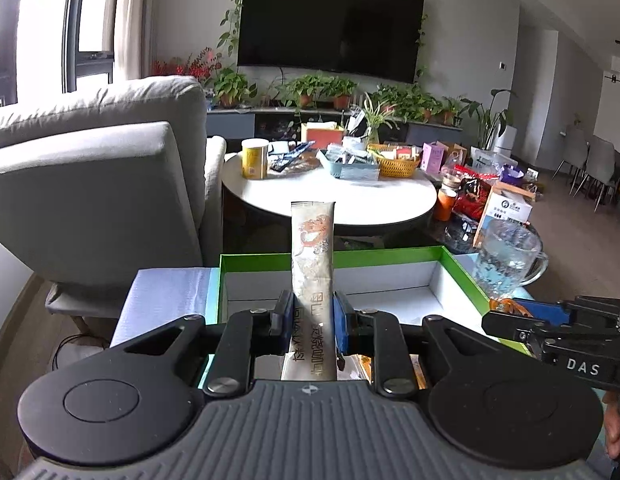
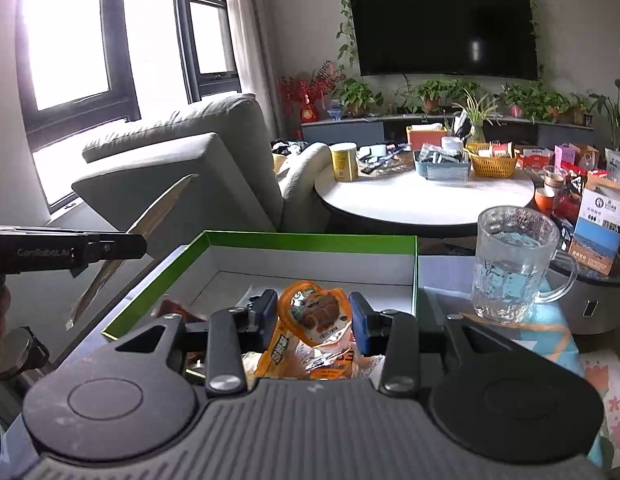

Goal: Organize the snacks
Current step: 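Carry the wafer bar and orange packet over the green box and release both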

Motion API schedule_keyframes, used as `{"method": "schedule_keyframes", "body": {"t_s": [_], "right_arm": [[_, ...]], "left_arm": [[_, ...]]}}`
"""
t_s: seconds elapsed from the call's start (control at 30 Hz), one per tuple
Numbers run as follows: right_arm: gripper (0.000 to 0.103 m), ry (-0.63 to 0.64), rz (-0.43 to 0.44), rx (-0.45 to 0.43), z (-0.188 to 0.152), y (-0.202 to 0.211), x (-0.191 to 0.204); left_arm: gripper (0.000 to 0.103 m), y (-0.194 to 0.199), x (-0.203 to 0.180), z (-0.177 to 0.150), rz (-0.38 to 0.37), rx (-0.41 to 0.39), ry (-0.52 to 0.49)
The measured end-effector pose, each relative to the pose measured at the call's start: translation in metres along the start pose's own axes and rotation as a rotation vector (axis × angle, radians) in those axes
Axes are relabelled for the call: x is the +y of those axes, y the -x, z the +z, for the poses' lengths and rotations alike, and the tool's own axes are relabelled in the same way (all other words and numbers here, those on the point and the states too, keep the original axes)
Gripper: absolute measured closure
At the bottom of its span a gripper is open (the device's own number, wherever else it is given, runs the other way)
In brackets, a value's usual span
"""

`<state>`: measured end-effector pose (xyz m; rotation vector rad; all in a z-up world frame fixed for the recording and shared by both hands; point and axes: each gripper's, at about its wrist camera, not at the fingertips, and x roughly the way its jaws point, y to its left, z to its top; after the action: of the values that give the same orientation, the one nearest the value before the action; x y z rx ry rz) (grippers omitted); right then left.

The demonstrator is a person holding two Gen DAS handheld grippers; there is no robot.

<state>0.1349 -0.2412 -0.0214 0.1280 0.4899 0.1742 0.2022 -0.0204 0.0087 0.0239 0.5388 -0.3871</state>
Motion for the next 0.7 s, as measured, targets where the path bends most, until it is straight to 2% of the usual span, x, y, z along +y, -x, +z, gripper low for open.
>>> {"method": "schedule_keyframes", "body": {"t_s": [0.37,0.7], "right_arm": [[0.067,-0.008,-0.007,0.051,0.0,-0.031,-0.006],[0.067,-0.027,-0.021,0.081,-0.002,-0.046,-0.013]], "left_arm": [[0.084,-0.041,0.007,0.006,0.018,0.04,-0.008],[0.084,-0.068,0.011,-0.001,0.032,0.12,-0.015]]}}
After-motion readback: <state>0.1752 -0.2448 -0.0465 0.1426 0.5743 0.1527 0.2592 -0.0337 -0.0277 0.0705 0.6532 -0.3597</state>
